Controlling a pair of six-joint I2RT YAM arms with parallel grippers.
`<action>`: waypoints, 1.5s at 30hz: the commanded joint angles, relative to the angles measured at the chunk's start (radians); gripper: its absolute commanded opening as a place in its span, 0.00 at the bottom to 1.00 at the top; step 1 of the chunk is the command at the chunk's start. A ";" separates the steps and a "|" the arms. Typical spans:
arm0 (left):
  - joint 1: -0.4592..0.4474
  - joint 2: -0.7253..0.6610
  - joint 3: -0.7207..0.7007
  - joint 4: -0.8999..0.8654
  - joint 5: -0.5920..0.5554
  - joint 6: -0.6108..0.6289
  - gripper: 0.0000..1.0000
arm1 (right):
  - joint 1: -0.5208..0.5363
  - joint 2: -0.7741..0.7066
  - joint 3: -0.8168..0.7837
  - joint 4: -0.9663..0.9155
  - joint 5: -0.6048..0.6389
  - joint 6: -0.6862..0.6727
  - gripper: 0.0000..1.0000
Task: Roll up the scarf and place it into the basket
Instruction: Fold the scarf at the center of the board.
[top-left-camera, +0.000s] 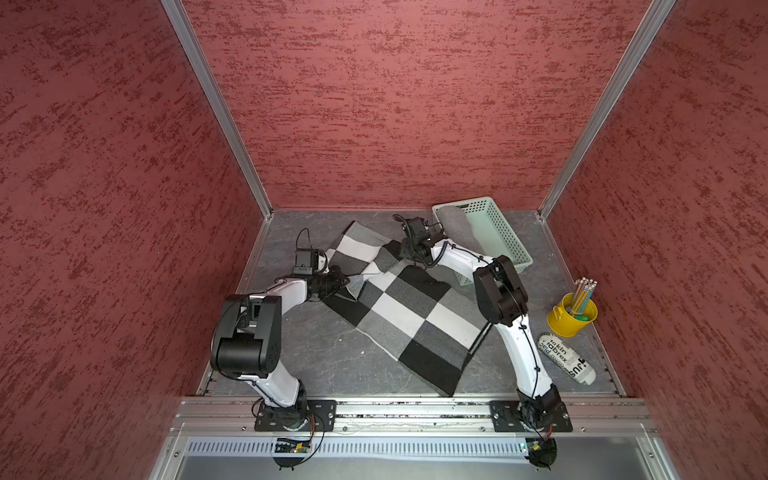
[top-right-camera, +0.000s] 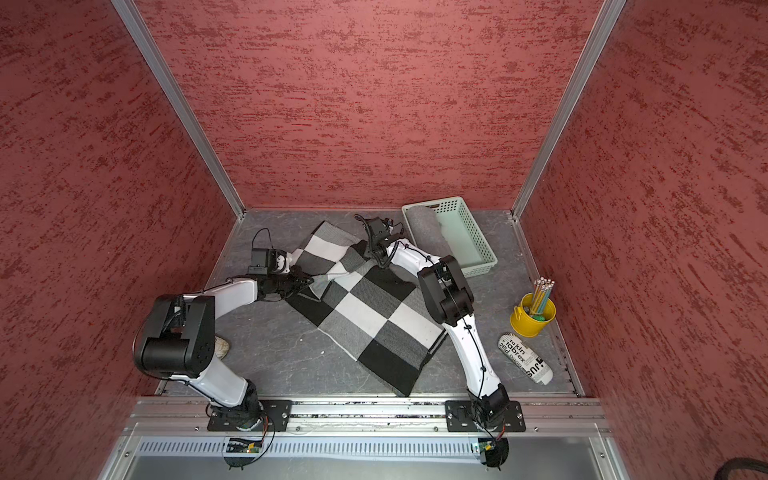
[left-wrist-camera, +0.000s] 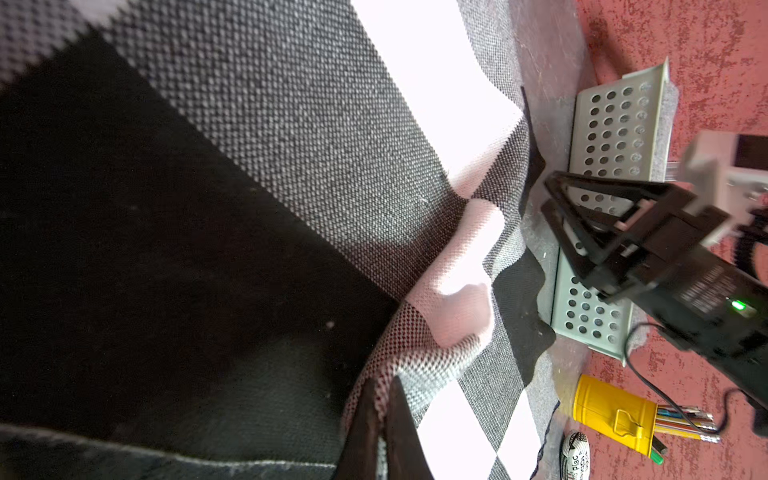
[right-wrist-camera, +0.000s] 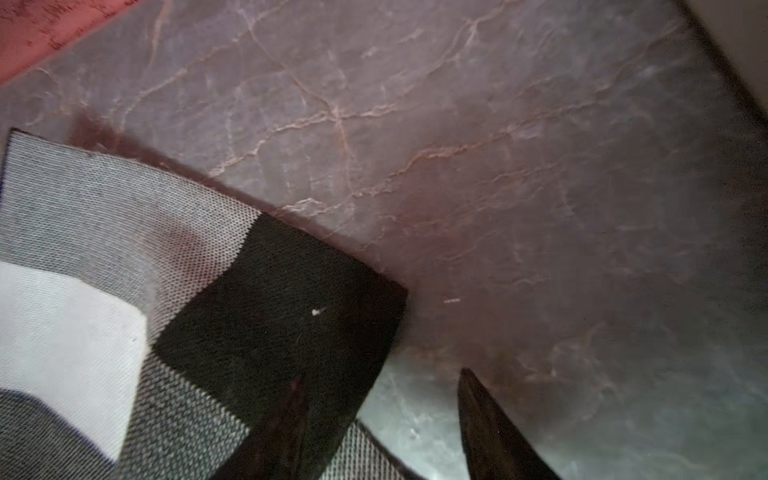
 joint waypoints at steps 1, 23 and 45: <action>-0.009 -0.005 -0.005 0.026 0.025 0.013 0.00 | -0.012 0.052 0.087 -0.038 -0.028 0.001 0.57; -0.027 -0.232 0.088 -0.236 0.016 0.115 0.00 | -0.045 0.062 0.450 -0.268 0.045 -0.160 0.00; -0.467 -0.463 0.422 -0.714 0.008 0.216 0.00 | -0.030 -0.857 -0.528 -0.204 0.142 -0.116 0.00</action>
